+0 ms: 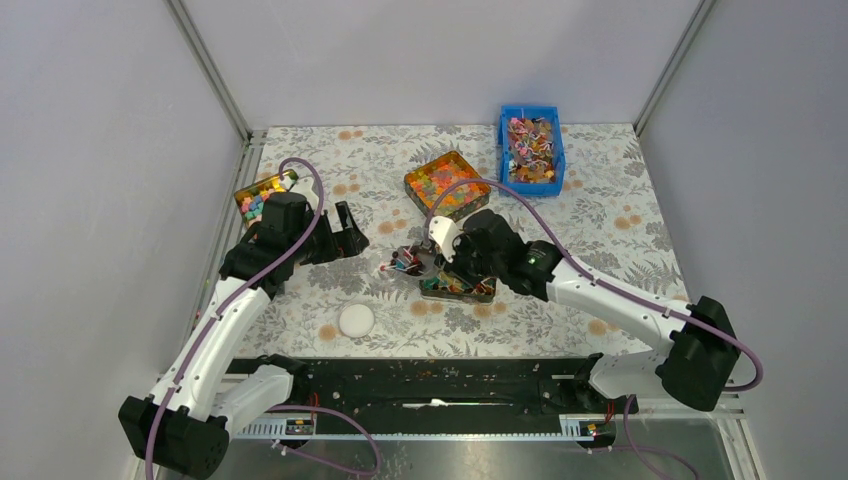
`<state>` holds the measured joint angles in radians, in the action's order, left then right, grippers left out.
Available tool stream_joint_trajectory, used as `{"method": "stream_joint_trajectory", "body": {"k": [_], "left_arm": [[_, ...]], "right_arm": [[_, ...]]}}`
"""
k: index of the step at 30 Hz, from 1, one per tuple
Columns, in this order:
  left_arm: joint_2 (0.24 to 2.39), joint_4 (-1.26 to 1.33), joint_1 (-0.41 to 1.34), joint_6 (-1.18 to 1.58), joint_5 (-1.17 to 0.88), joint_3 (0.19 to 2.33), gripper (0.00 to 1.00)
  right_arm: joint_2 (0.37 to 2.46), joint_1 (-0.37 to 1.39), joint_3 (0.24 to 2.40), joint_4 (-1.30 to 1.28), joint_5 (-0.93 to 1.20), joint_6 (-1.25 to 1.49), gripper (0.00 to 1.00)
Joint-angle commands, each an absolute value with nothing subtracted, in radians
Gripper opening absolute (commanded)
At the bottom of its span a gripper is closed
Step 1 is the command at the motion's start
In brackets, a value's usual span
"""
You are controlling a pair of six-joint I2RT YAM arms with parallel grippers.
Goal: Pack the candies
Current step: Place the fake candies in the packing bottle.
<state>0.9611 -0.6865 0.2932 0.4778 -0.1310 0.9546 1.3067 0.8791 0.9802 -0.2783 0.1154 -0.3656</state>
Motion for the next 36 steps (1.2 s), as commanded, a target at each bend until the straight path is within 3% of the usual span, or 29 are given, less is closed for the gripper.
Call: {"method": "stream_joint_trajectory", "body": {"k": [1, 36], "left_arm": [[0.948, -0.660, 0.286, 0.468, -0.148, 0.959, 0.99], [0.948, -0.664, 0.276, 0.451, -0.146, 0.959, 0.99]], "right_arm": [[1.314, 0.891, 1.053, -0.312, 0.100, -0.403, 0.00], [1.449, 0.933, 1.278, -0.548, 0.012, -0.452, 0.00]]}}
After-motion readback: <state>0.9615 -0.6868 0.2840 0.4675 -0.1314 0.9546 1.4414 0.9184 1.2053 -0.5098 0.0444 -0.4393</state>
